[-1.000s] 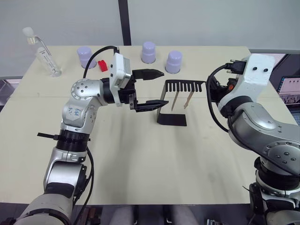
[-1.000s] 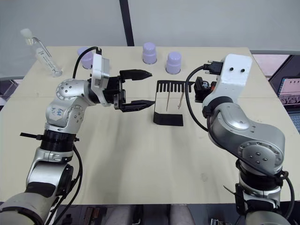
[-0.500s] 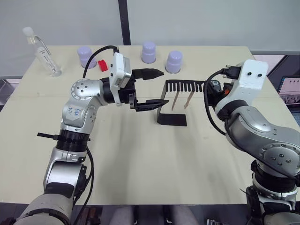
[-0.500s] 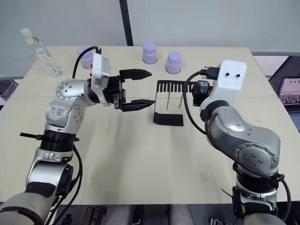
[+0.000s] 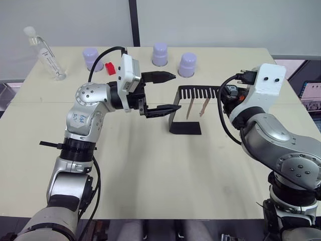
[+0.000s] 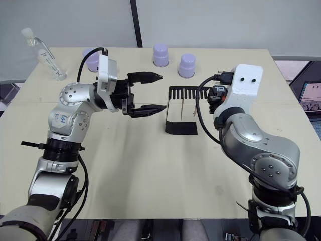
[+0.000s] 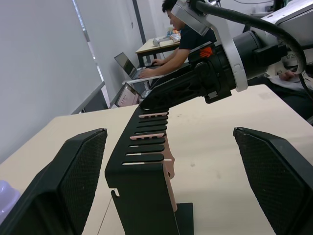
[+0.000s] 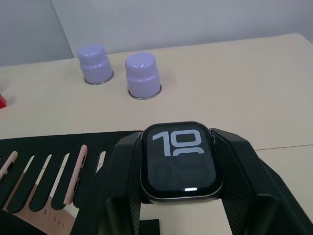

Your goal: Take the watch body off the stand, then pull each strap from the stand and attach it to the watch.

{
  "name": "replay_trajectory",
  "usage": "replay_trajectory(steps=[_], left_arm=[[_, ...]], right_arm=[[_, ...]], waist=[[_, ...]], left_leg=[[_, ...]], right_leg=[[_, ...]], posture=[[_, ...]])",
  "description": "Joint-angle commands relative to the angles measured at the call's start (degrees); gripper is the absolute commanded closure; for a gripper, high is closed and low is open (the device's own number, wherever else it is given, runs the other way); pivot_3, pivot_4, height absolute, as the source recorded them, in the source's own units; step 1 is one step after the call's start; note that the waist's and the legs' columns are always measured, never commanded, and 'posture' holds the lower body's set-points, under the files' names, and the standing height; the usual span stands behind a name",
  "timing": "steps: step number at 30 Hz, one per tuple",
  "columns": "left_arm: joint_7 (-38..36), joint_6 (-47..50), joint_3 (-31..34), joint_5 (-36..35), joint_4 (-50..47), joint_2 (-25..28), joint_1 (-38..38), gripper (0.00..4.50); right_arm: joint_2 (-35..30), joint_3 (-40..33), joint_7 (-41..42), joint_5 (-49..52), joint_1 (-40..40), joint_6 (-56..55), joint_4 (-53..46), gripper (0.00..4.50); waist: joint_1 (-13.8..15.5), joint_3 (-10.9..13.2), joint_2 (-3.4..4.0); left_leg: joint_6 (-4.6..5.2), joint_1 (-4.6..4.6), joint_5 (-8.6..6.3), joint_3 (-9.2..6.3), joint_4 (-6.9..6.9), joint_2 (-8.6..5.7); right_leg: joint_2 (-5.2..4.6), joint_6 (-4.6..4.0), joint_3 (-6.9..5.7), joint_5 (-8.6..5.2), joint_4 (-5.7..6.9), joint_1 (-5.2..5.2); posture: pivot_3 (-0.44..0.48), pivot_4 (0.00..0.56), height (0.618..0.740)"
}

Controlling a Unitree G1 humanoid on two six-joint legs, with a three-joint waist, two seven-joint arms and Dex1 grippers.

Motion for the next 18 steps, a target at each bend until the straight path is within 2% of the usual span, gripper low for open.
replay_trajectory(steps=[1, 18], left_arm=[[0.02, -0.26, 0.80, -0.28, -1.94, 0.31, -1.09, 0.00], [-0.08, -0.80, 0.55, -0.34, -1.91, -0.33, -0.92, 0.00]], right_arm=[[-0.65, -0.93, 1.64, -0.92, -1.42, 0.46, -2.17, 2.92], [-0.24, -3.12, 1.21, 0.26, -1.61, 0.95, -3.37, 2.92]], waist=[[0.00, 0.00, 0.00], [0.00, 0.00, 0.00]], left_leg=[[0.00, 0.00, 0.00, 0.00, 0.00, 0.00], [0.00, -0.01, 0.00, 0.00, -0.02, 0.00]], right_leg=[[0.00, 0.00, 0.00, 0.00, 0.00, 0.00], [0.00, 0.00, 0.00, 0.00, -0.01, 0.00]], posture=[[0.000, 0.150, 0.739], [0.000, 0.150, 0.739]])
